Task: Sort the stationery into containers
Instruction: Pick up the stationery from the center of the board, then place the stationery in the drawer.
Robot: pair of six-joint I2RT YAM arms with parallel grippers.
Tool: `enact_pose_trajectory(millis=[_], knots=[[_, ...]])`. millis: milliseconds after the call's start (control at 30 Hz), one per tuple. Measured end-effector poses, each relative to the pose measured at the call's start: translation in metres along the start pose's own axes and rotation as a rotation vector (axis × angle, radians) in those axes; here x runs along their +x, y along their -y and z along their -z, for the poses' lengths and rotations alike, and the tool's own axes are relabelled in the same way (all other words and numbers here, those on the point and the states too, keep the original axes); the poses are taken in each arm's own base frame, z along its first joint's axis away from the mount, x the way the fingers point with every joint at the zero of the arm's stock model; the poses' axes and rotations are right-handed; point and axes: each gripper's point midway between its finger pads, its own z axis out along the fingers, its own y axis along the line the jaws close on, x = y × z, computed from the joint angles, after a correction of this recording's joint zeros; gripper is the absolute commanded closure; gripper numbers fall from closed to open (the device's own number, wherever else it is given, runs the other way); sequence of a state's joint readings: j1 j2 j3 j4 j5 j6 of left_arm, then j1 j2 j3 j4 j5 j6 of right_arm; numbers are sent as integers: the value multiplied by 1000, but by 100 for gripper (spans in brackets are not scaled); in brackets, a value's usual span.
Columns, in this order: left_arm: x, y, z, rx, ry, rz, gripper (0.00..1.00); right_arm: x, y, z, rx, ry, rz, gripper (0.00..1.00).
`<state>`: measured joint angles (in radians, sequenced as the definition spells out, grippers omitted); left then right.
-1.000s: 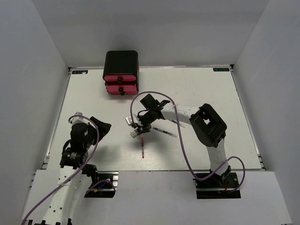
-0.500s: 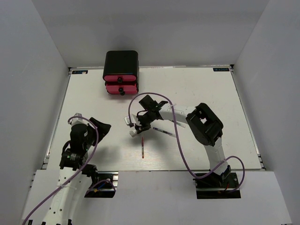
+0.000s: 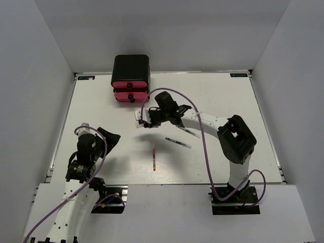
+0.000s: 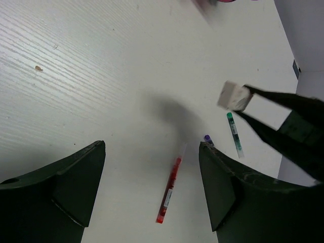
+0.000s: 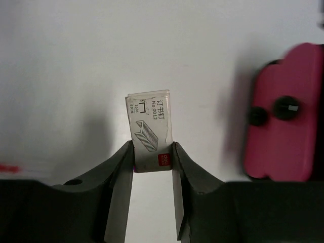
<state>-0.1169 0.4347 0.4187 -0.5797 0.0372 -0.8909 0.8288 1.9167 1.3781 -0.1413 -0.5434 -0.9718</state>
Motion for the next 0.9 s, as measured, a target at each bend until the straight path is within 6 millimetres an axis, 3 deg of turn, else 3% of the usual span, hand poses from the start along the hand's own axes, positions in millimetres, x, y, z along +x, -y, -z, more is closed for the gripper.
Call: enact_pose_trajectory(millis=[133,400,600,900], knots=[[-2,3,-1,13,9,1,16,-15,50,17,203,8,41,100],[0,2,-5,19,6,1,16,1,112,30,474,-88,108,100],[2,3,-8,35,5,0,16,11,147,30,595,-153,159,100],[8,1,-18,54,-17,1,16,5,189,47,743,-232,290,100]])
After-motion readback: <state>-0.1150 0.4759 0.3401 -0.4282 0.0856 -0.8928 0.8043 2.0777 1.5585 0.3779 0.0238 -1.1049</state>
